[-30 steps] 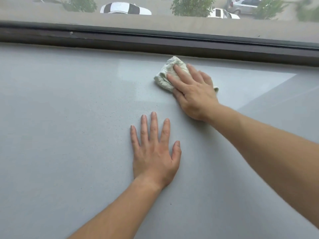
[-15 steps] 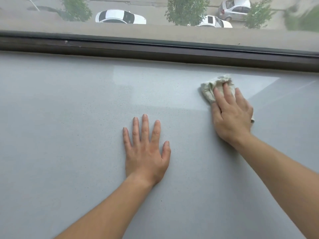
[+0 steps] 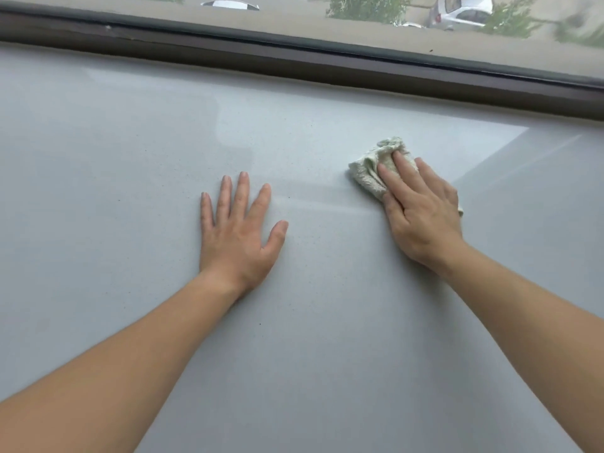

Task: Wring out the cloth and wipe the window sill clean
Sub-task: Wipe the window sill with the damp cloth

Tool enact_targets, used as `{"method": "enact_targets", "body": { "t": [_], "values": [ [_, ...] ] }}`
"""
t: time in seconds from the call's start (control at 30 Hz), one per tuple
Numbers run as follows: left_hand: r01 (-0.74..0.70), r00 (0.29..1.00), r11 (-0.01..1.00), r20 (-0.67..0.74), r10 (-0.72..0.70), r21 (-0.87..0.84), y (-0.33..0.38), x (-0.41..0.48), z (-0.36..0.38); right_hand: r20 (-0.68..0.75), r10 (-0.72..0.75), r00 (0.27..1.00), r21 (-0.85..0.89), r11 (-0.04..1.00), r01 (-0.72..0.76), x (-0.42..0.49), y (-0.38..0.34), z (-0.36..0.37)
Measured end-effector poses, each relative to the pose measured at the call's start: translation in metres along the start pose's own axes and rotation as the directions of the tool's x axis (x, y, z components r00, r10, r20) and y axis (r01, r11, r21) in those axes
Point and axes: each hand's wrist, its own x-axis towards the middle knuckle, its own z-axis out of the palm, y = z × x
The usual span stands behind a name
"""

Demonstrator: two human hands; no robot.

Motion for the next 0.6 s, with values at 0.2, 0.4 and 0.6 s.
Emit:
{"method": "enact_targets", "body": {
  "t": [0.2,0.4,0.6],
  "values": [
    [-0.127,0.989,0.985,-0.086,0.117,-0.116,0.040,-0.058,0.013,-0.069,0.276,0.959,0.054,0.961,-0.272,0.013,0.004,0.000],
    [-0.061,0.997,0.997,-0.041,0.059,-0.049,0.069,-0.144,0.052,0.075,-0.183,0.980,-0.029,0.982,0.185,-0.082,-0.002,0.019],
    [-0.066,0.998,0.991,0.007,0.066,0.117,0.059,-0.147,0.058,-0.023,0.239,0.971,0.071,0.969,-0.237,-0.038,0.021,0.010]
  ]
}}
